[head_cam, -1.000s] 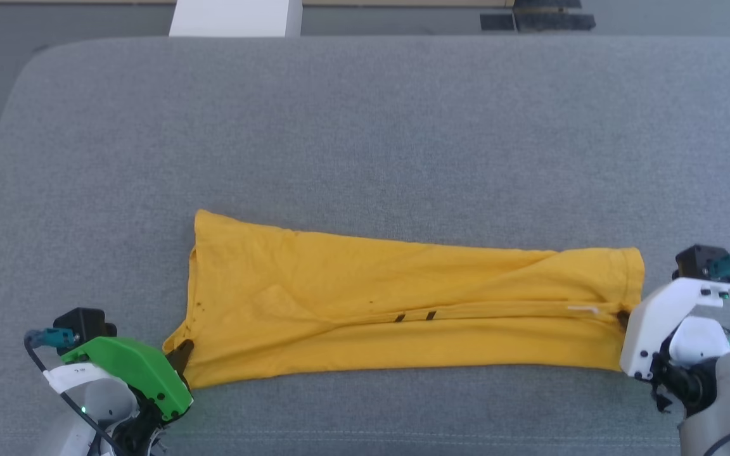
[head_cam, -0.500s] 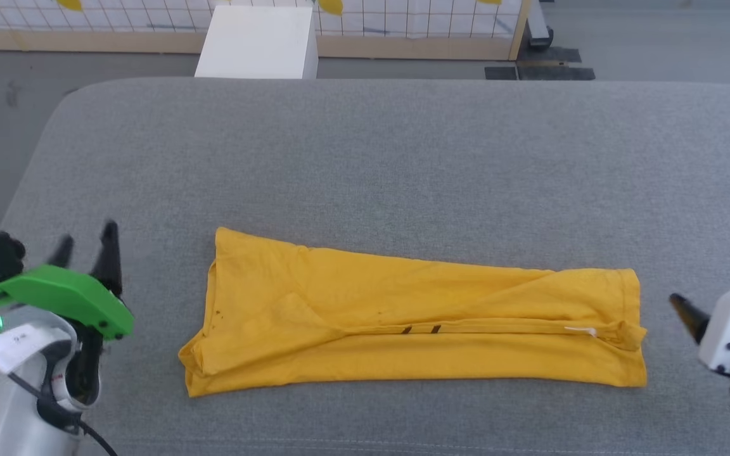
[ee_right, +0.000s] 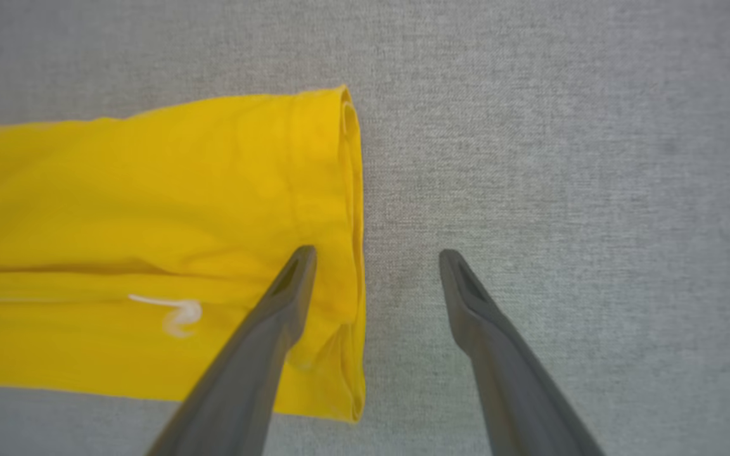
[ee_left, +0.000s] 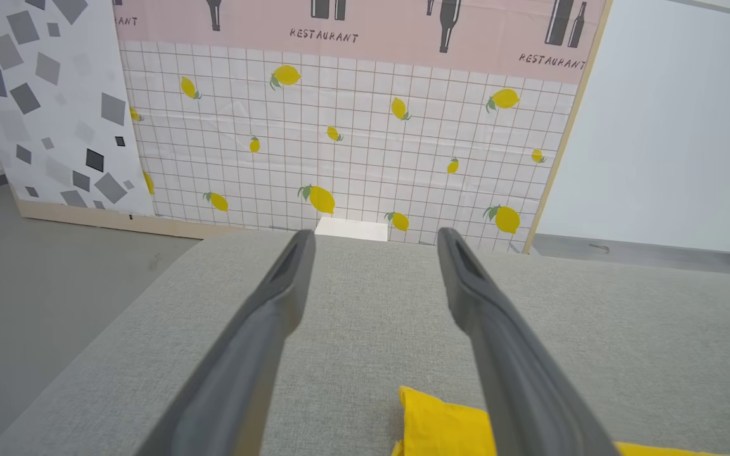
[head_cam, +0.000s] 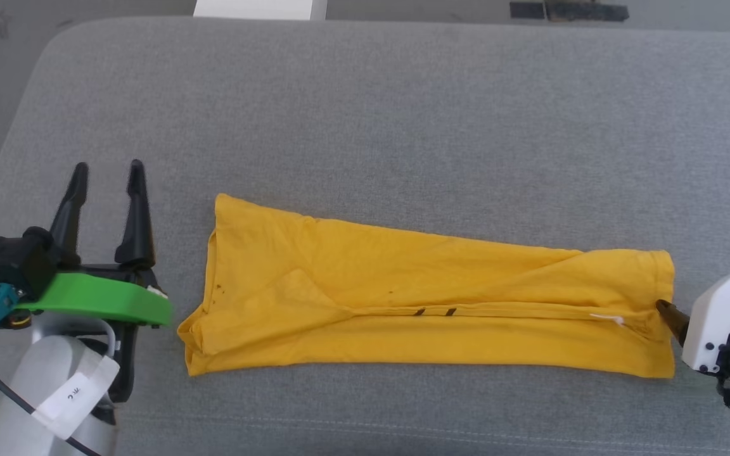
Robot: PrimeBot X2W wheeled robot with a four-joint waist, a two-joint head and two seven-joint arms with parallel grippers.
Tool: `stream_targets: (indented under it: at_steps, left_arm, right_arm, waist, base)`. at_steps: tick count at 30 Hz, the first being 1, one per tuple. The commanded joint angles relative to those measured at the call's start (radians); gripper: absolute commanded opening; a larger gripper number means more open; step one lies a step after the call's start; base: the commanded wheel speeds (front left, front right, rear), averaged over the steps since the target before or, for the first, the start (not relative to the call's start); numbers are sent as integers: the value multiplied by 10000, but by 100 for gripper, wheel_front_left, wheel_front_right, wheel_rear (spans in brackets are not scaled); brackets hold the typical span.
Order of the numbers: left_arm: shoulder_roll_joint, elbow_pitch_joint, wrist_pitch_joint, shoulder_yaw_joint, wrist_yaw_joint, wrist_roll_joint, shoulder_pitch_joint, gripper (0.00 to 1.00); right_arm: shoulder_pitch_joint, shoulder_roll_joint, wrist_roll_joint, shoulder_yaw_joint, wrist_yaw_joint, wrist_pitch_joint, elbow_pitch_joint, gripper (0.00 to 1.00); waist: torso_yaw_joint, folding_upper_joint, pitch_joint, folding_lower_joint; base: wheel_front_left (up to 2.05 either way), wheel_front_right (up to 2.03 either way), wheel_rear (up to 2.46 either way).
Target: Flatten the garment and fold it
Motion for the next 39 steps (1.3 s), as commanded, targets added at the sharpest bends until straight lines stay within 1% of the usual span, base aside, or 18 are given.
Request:
stream_targets:
  at_steps: [1, 5, 8, 10, 14, 17, 18, 20, 25, 27, 30, 34, 37, 39]
  left_arm:
    - [-215, -57, -72, 154, -124, 157, 40, 100]
    - [-724, -136, -73, 664, -544, 487, 222, 100]
    - [-1006, -81, -74, 950, -806, 717, 301, 100]
    - [-1144, -6, -74, 1104, -909, 850, 360, 100]
    - [-1366, 178, -75, 1343, -1081, 1039, 419, 100]
    - [-1501, 286, -75, 1475, -1185, 1153, 424, 100]
    - [-1549, 330, -75, 1522, -1219, 1194, 429, 100]
    - [-1643, 365, -75, 1607, -1280, 1263, 419, 100]
    - [-1816, 376, -75, 1788, -1414, 1447, 417, 100]
    - [-1841, 405, -75, 1802, -1475, 1524, 431, 100]
    - [-1887, 445, -75, 1821, -1544, 1596, 420, 100]
    - [-1884, 565, -76, 1843, -1610, 1631, 421, 100]
    - [-1922, 628, -76, 1928, -1635, 1630, 440, 100]
    - [-1970, 686, -76, 1971, -1650, 1636, 500, 100]
  right_arm:
    - [-192, -37, 112, 85, -11, -169, 184, 100]
    - [-295, -56, 365, 565, -11, -292, 703, 100]
    - [-381, 51, 824, 1134, -11, -277, 935, 100]
    - [-452, 178, 1141, 1464, -11, -232, 1029, 100]
    - [-575, 231, 1497, 1984, -11, -130, 1183, 100]
    - [-623, 92, 1473, 2175, -11, -77, 1308, 100]
    - [-639, 56, 1449, 2140, -11, -7, 1401, 38]
    - [-683, -56, 1291, 1999, -11, 124, 1531, 0]
    - [-826, -226, 805, 1076, -11, 237, 1637, 0]
    - [-842, -367, 422, 510, -11, 313, 1659, 0]
    - [-813, -648, -477, -713, -11, 300, 1676, 0]
    - [-1005, -456, -1952, -2491, -11, 141, 1404, 0]
    - [-1137, -211, -3320, -3461, -11, 94, 1047, 0]
    - [-1334, 318, -4152, -3954, -11, 473, 621, 0]
  waist:
    - [133, 0, 267, 1]
    - [144, 0, 400, 1]
    - [127, 0, 448, 1]
    - [103, 0, 458, 1]
    - [86, 0, 475, 1]
    - [112, 0, 470, 1]
    - [122, 0, 464, 1]
    - [140, 0, 458, 1]
    - [143, 0, 432, 1]
    - [137, 0, 411, 1]
    - [160, 0, 387, 1]
    - [170, 0, 377, 1]
    - [158, 0, 341, 1]
    - [132, 0, 237, 1]
  base:
    - [0, 0, 0]
    - [0, 0, 0]
    - [0, 0, 0]
    - [0, 0, 0]
    - [0, 0, 0]
    - [0, 0, 0]
    - [0, 0, 0]
    - [0, 0, 0]
    - [0, 0, 0]
    - [0, 0, 0]
    - [0, 0, 0]
    - [0, 0, 0]
    - [0, 0, 0]
    - [0, 0, 0]
